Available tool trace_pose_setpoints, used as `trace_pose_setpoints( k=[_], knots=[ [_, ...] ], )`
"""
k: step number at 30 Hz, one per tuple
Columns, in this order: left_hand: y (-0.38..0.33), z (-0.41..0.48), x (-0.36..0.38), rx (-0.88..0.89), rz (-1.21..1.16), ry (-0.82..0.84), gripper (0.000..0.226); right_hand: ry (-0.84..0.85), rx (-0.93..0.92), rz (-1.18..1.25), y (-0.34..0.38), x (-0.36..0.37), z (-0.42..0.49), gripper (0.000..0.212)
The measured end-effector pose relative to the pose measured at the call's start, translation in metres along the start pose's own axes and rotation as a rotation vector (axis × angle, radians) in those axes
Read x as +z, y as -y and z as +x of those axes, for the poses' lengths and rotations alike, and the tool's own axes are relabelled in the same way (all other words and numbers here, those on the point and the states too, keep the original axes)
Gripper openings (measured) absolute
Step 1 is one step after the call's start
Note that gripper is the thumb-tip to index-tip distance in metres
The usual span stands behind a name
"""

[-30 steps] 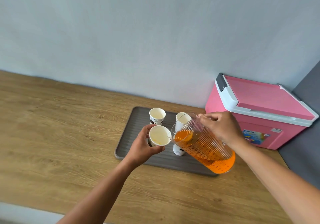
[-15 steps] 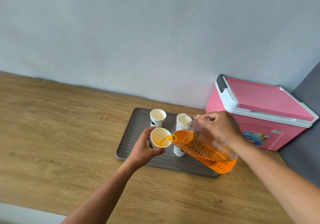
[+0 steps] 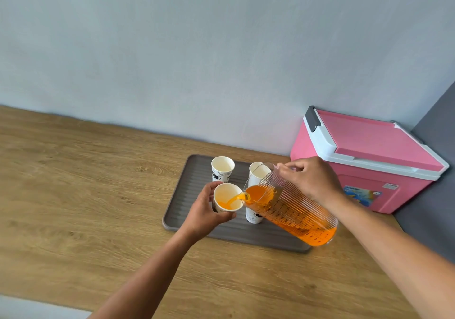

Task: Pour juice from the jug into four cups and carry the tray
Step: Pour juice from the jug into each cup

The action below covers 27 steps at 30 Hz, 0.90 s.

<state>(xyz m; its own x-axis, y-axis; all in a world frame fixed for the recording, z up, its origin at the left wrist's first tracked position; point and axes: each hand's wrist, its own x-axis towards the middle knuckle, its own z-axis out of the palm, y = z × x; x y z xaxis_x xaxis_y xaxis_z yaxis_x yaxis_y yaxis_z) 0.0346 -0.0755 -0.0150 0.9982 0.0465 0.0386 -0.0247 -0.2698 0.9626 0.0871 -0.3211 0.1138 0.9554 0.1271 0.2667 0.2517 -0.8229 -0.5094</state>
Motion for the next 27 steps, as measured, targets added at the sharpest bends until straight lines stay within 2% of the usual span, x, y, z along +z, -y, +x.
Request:
trace_pose_setpoints(
  k=[27],
  knots=[
    [-0.0023, 0.0054, 0.0078, -0.019, -0.035, 0.037, 0.077, 0.001, -0.026, -0.040, -0.0044, -0.0036, 0.0046, 0.036]
  ],
)
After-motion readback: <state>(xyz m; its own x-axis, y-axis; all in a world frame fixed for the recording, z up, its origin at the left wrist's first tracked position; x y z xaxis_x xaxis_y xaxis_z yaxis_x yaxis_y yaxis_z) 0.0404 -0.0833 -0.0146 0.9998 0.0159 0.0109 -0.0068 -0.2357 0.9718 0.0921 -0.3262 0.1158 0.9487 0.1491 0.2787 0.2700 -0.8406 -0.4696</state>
